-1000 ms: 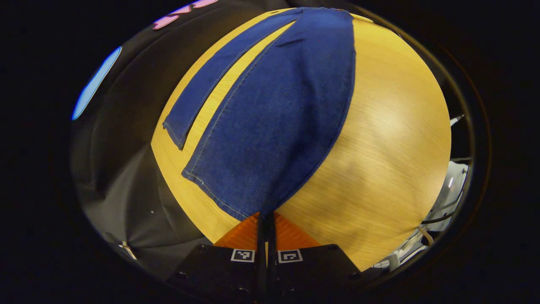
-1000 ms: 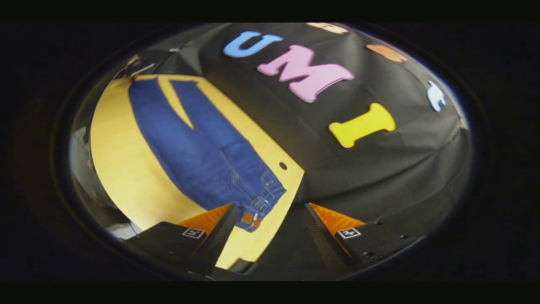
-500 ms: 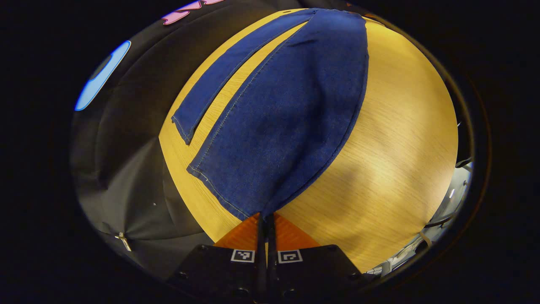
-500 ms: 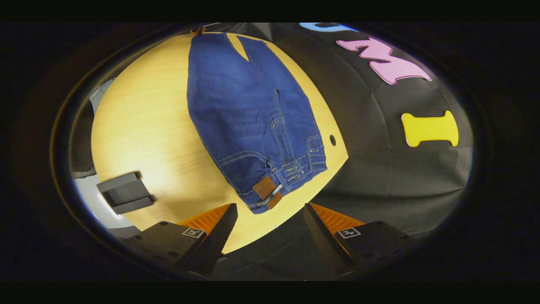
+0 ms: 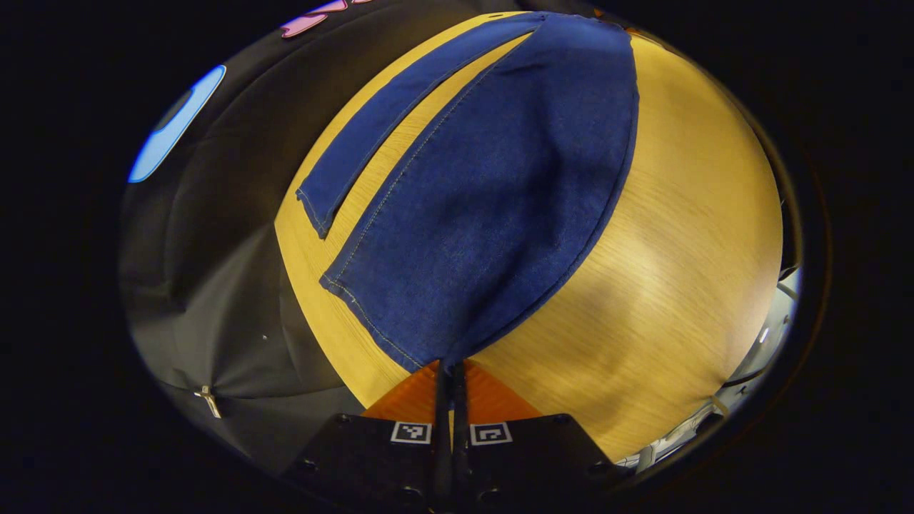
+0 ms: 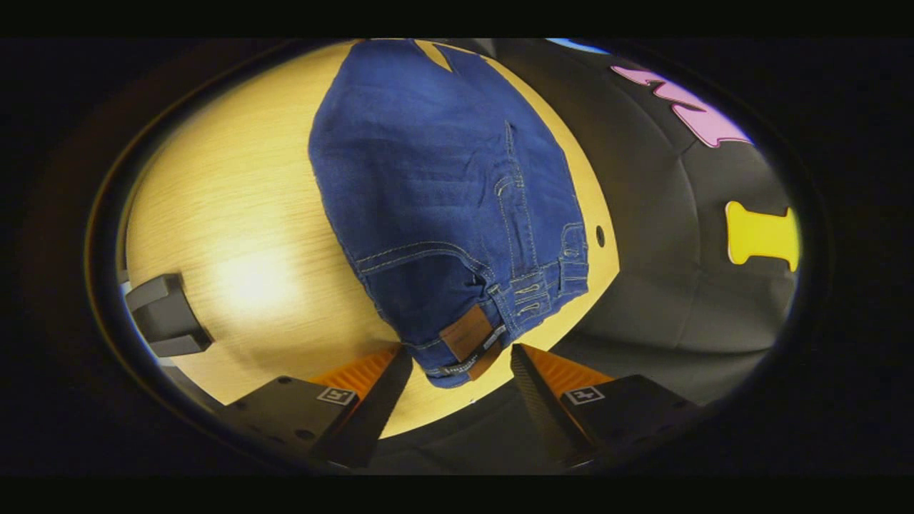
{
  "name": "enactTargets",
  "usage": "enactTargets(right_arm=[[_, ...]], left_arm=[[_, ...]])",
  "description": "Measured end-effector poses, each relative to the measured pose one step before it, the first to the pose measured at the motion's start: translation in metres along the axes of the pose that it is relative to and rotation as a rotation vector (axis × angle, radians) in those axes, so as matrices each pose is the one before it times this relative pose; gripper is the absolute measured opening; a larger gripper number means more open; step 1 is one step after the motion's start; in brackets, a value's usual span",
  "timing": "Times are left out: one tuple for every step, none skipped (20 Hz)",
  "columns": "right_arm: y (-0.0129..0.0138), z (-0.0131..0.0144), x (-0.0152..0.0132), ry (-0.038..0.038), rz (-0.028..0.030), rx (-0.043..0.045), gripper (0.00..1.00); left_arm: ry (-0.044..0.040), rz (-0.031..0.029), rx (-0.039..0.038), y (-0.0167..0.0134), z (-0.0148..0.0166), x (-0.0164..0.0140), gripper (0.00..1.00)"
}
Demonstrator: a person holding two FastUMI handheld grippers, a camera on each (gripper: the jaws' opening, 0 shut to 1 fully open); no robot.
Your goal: Grasp the waist and the cuffs of the jeans and fold them to make the two legs overlap; first hold the waist and fold one-third of the jeans toward the cuffs, then hold the cuffs and fold the remaining one-third in the same direction to finish folding.
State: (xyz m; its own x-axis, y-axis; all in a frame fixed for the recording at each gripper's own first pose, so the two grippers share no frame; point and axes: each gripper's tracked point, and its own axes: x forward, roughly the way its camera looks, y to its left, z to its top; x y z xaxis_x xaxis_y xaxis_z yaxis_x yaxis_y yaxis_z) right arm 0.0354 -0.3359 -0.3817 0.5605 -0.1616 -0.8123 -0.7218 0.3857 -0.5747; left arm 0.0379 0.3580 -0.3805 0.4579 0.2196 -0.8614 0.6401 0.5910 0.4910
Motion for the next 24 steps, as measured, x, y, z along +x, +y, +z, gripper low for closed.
enactTargets(right_arm=[[0.00046, 0.00239, 0.00350, 0.00346, 0.00474, -0.00389, 0.86], [0.00092, 0.00207, 0.00455, -0.00062, 0.00125, -0.00930, 0.76], [0.00137, 0.00234, 0.00221, 0.00409, -0.00151, -0.01326, 0.67], [-0.00312, 0.00197, 0.00161, 0.00138, -0.01986, -0.01518, 0.41], [-0.00137, -0.00045, 0.00572, -0.00034, -0.01701, 0.00141, 0.39], [-0.00093, -0.00075, -0.00114, 0.00221, -0.00853, 0.01789, 0.24], [-0.00140, 0.00197, -0.00081, -0.00531, -0.00654, 0.04370, 0.19], [0.00138, -0.00128, 0.00137, 0.00076, 0.00834, 0.04937, 0.10], [-0.00206, 0.00184, -0.00027, 0.00031, 0.01655, 0.03377, 0.08], [-0.00068, 0.00104, -0.00122, 0.00126, 0.01516, 0.02608, 0.07], [-0.00100, 0.00069, 0.00182, -0.00030, 0.01430, 0.02064, 0.07], [-0.00241, 0.00182, -0.00181, -0.00142, 0.01016, 0.01664, 0.05], [-0.00407, 0.00347, -0.00272, -0.00739, 0.00278, 0.01422, 0.02], [-0.00600, 0.00353, -0.00519, -0.00541, -0.00335, 0.02154, 0.07], [-0.00819, 0.00657, -0.00579, -0.01765, -0.01221, 0.03734, 0.02], [-0.00995, 0.00774, -0.00671, -0.01869, -0.01661, 0.05347, 0.02], [-0.01092, 0.01118, -0.00794, -0.02163, -0.01821, 0.05710, 0.02], [-0.01180, 0.01353, -0.00680, -0.02907, -0.01941, 0.05192, 0.02], [-0.01446, 0.01663, -0.00365, -0.02144, -0.01527, 0.05121, 0.02], [-0.01275, 0.01543, -0.00189, -0.02227, -0.01393, 0.04202, 0.07], [-0.01261, 0.01473, -0.00083, -0.01982, -0.01119, 0.04654, 0.07], [-0.01093, 0.01456, 0.00116, -0.02046, -0.01291, 0.04860, 0.07], [-0.00817, 0.01070, 0.00553, -0.01551, -0.01008, 0.05243, 0.07], [-0.00632, 0.01229, 0.00416, -0.01502, -0.00988, 0.05224, 0.07]], left_arm=[[-0.00317, 0.01075, -0.00675, 0.00099, -0.00043, 0.00074, 0.06], [-0.00219, 0.01054, -0.00672, 0.00029, 0.00047, 0.00052, 0.06], [-0.00192, 0.00739, -0.00317, 0.00038, -0.00029, -0.00007, 0.06], [0.00076, 0.00213, -0.00260, 0.00006, 0.00016, 0.00071, 0.06], [0.00292, -0.00058, -0.00396, -0.00031, 0.00019, -0.00119, 0.06], [0.00277, -0.00051, -0.01147, -0.00026, 0.00089, -0.00028, 0.06], [0.00302, 0.00099, -0.01837, -0.00006, -0.00042, 0.00062, 0.06], [0.00085, 0.00408, -0.02902, 0.00026, 0.00097, -0.00016, 0.06], [-0.00198, 0.00893, -0.03939, 0.00185, -0.00007, -0.00011, 0.05], [0.00070, 0.00328, -0.04775, 0.00026, 0.00172, -0.00016, 0.06], [-0.00195, -0.00139, -0.05204, 0.00031, 0.00087, -0.00164, 0.06], [-0.00033, -0.00602, -0.04945, -0.00011, 0.00253, -0.00107, 0.06], [-0.00015, -0.00915, -0.04824, 0.00100, 0.00070, -0.00077, 0.06], [0.00021, -0.01247, -0.05091, 0.00070, 0.00220, 0.00086, 0.06], [-0.00896, -0.00650, -0.05135, 0.00270, 0.00263, -0.00208, 0.10], [-0.02978, 0.00792, -0.05395, 0.00356, 0.00911, -0.00306, 0.06], [-0.02123, 0.00375, -0.05689, 0.00384, 0.00898, -0.00179, 0.06], [-0.01681, 0.00329, -0.05345, 0.00407, 0.01142, -0.00289, 0.06], [-0.01742, 0.00315, -0.04434, 0.00364, 0.00939, -0.00470, 0.06], [-0.00856, 0.00476, -0.03658, 0.00429, 0.01183, -0.00312, 0.06], [-0.01543, 0.00400, -0.03435, 0.00418, 0.01117, -0.00840, 0.10], [-0.02416, 0.00165, -0.04011, 0.00271, 0.01626, -0.00715, 0.06], [-0.02342, -0.00045, -0.04336, 0.00204, 0.01738, -0.00970, 0.06], [-0.01833, -0.00237, -0.04967, 0.00266, 0.02351, -0.00469, 0.05]])
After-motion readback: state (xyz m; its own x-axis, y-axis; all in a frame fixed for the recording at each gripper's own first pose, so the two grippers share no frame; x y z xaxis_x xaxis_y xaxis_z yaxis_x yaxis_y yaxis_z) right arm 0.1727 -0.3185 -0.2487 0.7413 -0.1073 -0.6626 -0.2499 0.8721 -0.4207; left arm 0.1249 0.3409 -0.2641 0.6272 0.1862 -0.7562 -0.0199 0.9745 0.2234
